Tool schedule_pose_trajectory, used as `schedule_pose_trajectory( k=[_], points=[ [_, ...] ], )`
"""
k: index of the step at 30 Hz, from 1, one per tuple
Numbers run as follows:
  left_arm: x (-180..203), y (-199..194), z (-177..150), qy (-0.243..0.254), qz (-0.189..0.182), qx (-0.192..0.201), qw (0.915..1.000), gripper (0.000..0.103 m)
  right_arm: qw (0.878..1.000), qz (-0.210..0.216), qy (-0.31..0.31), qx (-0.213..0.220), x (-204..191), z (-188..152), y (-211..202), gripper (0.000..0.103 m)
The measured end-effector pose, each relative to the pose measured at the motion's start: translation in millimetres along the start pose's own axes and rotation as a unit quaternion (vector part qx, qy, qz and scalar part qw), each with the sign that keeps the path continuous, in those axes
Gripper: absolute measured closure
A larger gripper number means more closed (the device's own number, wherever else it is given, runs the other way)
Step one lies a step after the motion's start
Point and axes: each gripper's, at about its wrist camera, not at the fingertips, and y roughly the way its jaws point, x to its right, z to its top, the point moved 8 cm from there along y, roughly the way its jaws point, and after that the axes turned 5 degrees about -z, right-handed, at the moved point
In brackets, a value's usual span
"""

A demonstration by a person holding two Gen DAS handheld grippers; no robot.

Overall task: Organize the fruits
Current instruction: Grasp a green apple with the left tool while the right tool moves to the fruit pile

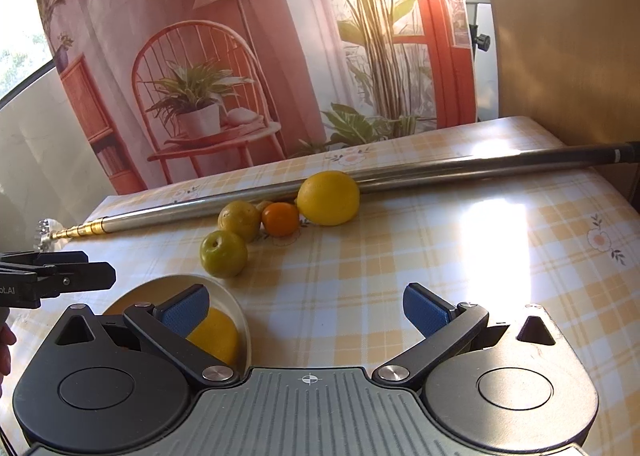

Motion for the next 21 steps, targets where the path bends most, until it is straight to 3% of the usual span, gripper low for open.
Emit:
schedule_pose_trajectory(
  k=[11,21],
  points=[
    [15.6,42.4,24.8,0.019,-0.006,-0.007,0.9998,0.010,1.000,0.000,0.009,0.025,14.0,24.1,20.7,0.000],
    [18.9,92.7,25.9,0.037,0.002,-0.047,0.9982,0.037,0.999,-0.009,0.028,0.026,28.6,23.5,30.5,0.000]
  ],
)
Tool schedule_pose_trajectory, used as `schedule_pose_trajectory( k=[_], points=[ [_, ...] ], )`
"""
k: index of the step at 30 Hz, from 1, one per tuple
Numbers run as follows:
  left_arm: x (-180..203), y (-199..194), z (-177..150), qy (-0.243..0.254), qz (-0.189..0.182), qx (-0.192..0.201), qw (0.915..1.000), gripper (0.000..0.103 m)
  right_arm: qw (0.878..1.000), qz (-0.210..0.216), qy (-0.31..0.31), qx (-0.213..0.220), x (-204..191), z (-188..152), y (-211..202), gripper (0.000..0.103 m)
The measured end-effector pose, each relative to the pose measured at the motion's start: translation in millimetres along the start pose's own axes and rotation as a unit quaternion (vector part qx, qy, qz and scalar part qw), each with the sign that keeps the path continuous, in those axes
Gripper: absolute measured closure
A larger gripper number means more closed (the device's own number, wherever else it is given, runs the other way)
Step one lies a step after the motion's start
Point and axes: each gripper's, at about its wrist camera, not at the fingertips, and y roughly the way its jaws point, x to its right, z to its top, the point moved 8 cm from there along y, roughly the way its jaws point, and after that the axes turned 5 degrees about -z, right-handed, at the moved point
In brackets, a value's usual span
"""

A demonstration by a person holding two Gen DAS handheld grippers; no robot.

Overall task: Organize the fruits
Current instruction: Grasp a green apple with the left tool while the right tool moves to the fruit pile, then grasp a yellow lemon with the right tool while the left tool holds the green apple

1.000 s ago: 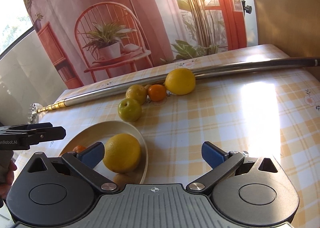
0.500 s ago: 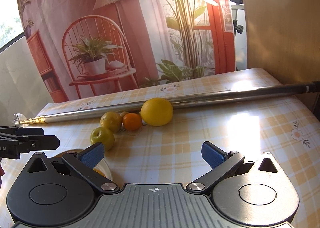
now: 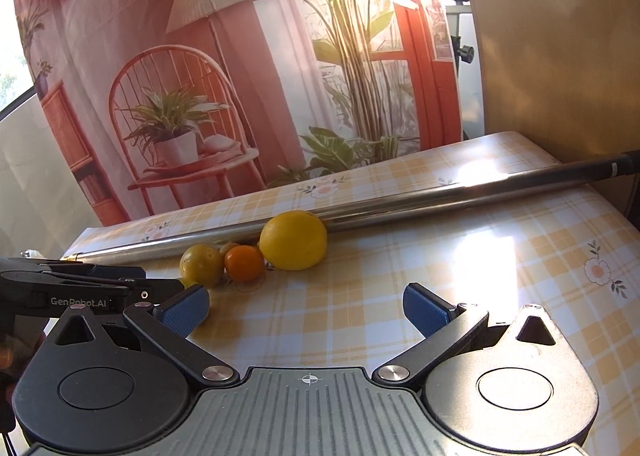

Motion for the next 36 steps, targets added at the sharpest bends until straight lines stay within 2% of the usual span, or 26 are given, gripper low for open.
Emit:
schedule_pose_trajectory(
  k=[10,16,24,36],
  points=[
    [-4.9,31.3,-6.0,-0.005,0.008,-0.042,0.9991,0.047,1.000,0.000,0.023,-0.011,10.1,-9.1,5.5,0.000],
    [-3.7,36.1,-8.8,0.003,0.005,-0.050,0.9987,0.053,0.999,0.002,0.031,-0.019,12.3,-12.1,7.7,0.000],
    [0.1,24.0,-12.0,0.019,0.002,-0.038,0.9991,0.053,0.999,-0.001,0.029,-0.024,12.3,-15.7,7.6,0.000],
    [1.5,-27.3,-0.2,0.012,-0.011,0.022,0.9996,0.053,1.000,-0.004,-0.002,-0.024,-1.0,-11.0,6.1,0.000]
  ],
)
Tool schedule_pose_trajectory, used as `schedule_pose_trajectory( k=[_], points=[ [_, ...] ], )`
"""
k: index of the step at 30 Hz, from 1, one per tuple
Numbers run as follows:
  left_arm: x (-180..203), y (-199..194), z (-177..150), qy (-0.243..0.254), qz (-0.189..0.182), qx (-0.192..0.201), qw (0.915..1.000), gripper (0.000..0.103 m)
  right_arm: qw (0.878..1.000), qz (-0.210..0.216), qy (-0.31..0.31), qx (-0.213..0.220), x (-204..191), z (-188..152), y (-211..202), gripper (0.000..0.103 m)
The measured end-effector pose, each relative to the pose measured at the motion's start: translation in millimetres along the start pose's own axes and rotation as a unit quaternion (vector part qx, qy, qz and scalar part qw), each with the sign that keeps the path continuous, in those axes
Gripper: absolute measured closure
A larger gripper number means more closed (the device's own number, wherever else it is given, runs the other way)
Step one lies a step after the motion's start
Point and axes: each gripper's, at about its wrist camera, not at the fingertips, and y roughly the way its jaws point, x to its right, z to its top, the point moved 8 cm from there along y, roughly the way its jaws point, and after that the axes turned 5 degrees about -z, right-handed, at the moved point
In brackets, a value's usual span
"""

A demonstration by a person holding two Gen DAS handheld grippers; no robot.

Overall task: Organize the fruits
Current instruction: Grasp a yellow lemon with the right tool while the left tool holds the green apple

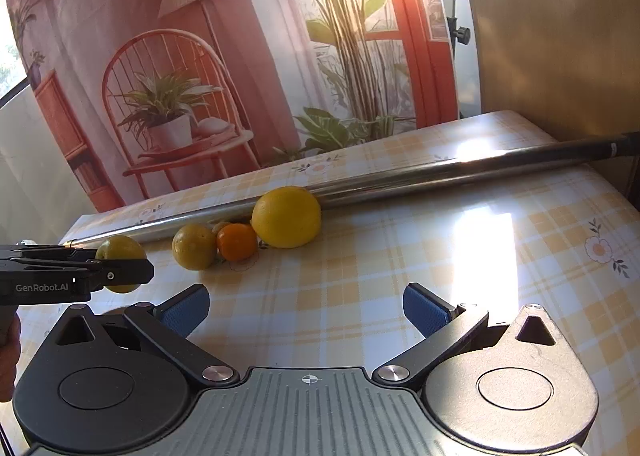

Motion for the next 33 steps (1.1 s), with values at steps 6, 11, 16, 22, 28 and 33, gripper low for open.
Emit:
schedule_pose_trajectory(
  k=[6,11,16,22,28,33],
  points=[
    [-7.9,-31.5,-8.7,-0.002,0.006,0.013,0.9999,0.053,0.999,0.014,-0.042,0.016,-18.2,12.1,-1.6,0.007],
    [-21.3,-50.0,-17.6,-0.023,0.012,0.022,0.9994,0.053,0.993,0.037,-0.108,0.022,-44.7,23.1,6.5,0.027],
    [-28.5,-58.8,-26.0,-0.044,0.015,0.031,0.9984,0.053,0.984,0.034,-0.174,0.016,-68.7,32.5,24.2,0.054],
    [-28.0,-64.6,-33.6,-0.062,0.010,0.041,0.9972,0.053,0.974,0.028,-0.225,0.008,-95.8,39.7,50.3,0.071],
    [-24.9,-64.0,-36.9,-0.060,0.005,0.044,0.9972,0.053,0.975,0.051,-0.217,0.008,-122.7,46.6,65.4,0.068],
    [-29.7,-67.0,-40.7,-0.068,0.007,0.044,0.9967,0.053,0.972,0.057,-0.229,-0.013,-142.0,41.5,82.8,0.056]
  ],
)
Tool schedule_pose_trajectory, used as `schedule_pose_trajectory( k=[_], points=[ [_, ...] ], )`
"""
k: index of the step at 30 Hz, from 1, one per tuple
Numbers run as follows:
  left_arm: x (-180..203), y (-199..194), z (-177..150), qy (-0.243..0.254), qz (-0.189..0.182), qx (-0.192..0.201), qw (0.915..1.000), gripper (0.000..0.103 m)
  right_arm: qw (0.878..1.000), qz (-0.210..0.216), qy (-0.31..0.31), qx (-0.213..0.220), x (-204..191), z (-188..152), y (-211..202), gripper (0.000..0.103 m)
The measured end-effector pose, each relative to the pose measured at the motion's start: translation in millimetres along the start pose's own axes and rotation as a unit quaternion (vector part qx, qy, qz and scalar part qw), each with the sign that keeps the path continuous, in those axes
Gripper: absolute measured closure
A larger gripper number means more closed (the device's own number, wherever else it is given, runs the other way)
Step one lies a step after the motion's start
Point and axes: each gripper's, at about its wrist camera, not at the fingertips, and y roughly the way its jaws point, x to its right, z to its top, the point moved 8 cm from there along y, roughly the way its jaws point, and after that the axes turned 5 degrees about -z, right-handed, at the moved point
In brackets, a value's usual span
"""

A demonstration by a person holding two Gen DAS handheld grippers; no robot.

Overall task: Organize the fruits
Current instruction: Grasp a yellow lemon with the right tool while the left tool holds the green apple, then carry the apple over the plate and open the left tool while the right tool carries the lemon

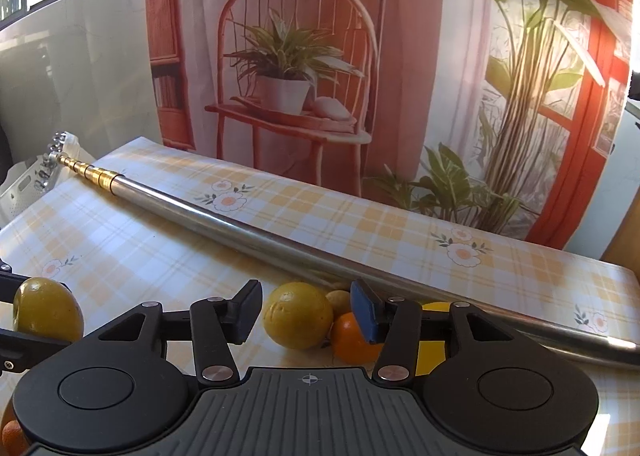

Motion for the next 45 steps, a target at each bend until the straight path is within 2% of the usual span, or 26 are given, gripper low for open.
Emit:
schedule_pose_trajectory(
  k=[3,8,17,18,25,28,35,45],
  points=[
    [-4.9,-1.5,-2.1,-0.007,0.003,-0.002,1.0000,0.053,1.000,-0.002,0.009,-0.013,-2.4,-0.4,10.7,0.053],
    [-8.3,-1.6,-5.5,-0.013,0.005,-0.005,0.9999,0.053,0.999,-0.001,0.012,-0.034,-5.9,-6.1,21.9,0.053],
    [-11.9,-0.5,-8.0,-0.017,0.009,-0.008,0.9998,0.053,0.996,-0.028,-0.062,-0.050,-25.5,-9.9,29.3,0.056],
    [-12.0,-0.8,-8.4,-0.017,0.009,-0.008,0.9998,0.053,0.996,-0.031,-0.066,-0.052,-26.3,-10.3,30.5,0.059],
    [-10.8,-1.5,-8.6,-0.017,0.009,-0.009,0.9998,0.053,0.994,-0.040,-0.084,-0.053,-31.9,-13.2,28.4,0.060],
    [-9.9,-2.0,-9.4,-0.017,0.008,-0.009,0.9998,0.053,0.996,-0.030,-0.069,-0.051,-29.8,-15.2,21.9,0.061],
    [-9.2,-6.0,-14.7,-0.011,0.007,-0.013,0.9998,0.053,1.000,0.018,-0.011,-0.016,-23.5,-14.9,-15.2,0.061],
    [-4.9,-6.3,-11.7,-0.001,0.005,-0.017,0.9998,0.053,0.996,0.052,0.075,0.015,-11.8,-29.0,-67.5,0.061]
  ],
)
